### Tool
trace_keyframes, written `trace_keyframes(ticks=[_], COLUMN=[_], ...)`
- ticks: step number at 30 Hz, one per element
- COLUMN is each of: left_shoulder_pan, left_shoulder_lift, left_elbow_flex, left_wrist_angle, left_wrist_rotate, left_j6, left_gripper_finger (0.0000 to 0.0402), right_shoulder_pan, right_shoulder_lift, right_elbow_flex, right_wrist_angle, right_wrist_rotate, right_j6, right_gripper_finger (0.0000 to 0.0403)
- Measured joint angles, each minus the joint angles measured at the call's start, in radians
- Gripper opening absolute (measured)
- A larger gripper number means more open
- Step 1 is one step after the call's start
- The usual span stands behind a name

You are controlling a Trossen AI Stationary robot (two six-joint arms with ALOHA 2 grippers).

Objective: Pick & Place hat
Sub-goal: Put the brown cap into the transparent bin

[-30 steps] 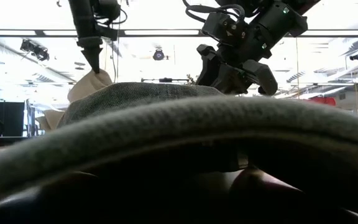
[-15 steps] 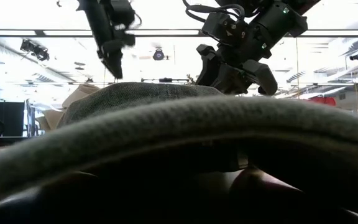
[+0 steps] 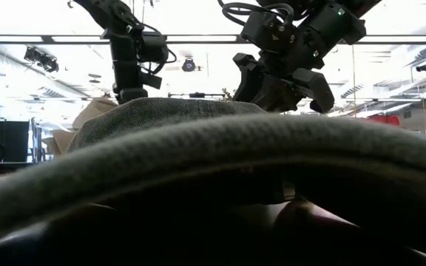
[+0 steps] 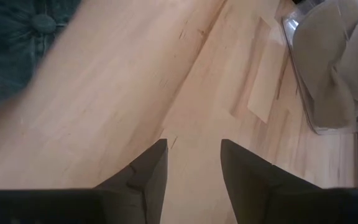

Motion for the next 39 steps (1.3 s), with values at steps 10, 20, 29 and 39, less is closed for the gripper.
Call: trace_keyframes(ticks=[10, 20, 29, 39], left_shoulder_pan=[-0.085, -0.258, -0.332, -0.369], left_shoulder_lift=[-0.073, -0.216, -0.209, -0.21], left_elbow_flex=[0.027, 0.027, -0.066, -0.303], left_wrist_angle=[-0.137, -0.274, -0.323, -0.051], left_wrist_rotate=[-0.028, -0.036, -0.167, -0.154], left_j6=[0.106, 0.177, 0.171, 0.237], left_gripper_finger=[0.0013, 0.0005, 0.0004, 0.0004], right_shoulder_pan=[0.0, 0.0, 0.0, 0.0], right_shoulder_lift=[0.0, 0.0, 0.0, 0.0], right_elbow_flex=[0.0, 0.0, 0.0, 0.0], right_wrist_angle=[-0.001, 0.001, 0.001, 0.001], right_wrist_rotate=[0.0, 0.0, 0.0, 0.0], right_j6=[-0.001, -0.001, 0.022, 0.018], right_gripper_finger=[0.0152, 0.0152, 0.0152, 0.0152])
